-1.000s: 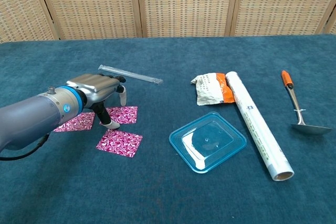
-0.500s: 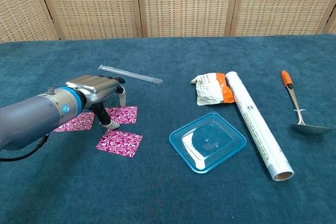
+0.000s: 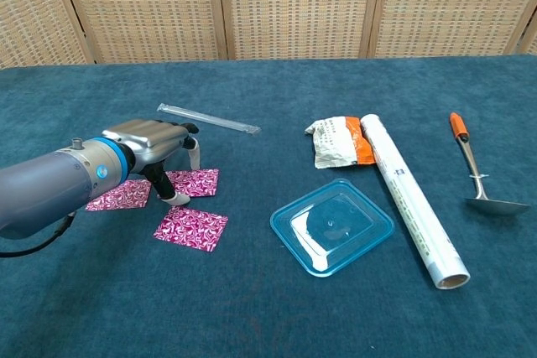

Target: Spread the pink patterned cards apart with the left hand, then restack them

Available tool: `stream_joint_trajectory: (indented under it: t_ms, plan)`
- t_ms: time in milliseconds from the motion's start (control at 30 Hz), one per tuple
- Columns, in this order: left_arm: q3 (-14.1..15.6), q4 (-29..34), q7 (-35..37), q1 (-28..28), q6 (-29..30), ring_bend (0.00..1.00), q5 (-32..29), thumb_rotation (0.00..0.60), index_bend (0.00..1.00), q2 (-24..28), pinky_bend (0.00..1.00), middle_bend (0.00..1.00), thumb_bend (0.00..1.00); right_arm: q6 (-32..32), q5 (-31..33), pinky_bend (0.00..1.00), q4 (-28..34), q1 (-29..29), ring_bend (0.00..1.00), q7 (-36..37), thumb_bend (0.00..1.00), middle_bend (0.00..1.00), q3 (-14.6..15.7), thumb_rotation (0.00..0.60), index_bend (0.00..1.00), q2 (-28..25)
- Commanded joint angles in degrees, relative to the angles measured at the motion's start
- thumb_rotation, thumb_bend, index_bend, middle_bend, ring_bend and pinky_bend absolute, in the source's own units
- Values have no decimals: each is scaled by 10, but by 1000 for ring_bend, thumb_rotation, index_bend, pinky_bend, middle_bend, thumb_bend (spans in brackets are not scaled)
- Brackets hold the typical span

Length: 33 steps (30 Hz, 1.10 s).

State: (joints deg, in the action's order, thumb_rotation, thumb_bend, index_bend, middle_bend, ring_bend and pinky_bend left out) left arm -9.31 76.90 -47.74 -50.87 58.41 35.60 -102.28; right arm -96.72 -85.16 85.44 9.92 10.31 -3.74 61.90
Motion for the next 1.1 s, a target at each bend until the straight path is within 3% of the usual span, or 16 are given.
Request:
stream_joint_trajectory:
  t_ms: [33, 400, 733, 1100]
  plan:
    - [0, 4, 2, 0, 1, 0, 3, 532, 394, 3, 0, 0, 295, -1, 0, 0, 1, 0, 7, 0, 2, 245, 0, 600, 181, 0]
    - [8, 50, 15, 9, 16, 0, 38, 530, 393, 35, 0, 0, 296, 0, -3, 0, 2, -1, 7, -2, 2, 245, 0, 600, 181, -1]
    - [49, 116, 23, 28, 26, 0, 94, 531, 393, 59, 0, 0, 292, -1, -6, 0, 5, -2, 7, -3, 2, 245, 0, 600, 180, -1]
    - [72, 147, 20, 37, 29, 0, 120, 530, 393, 65, 0, 0, 286, -4, -9, 0, 4, 0, 7, -3, 2, 245, 1, 600, 181, 0]
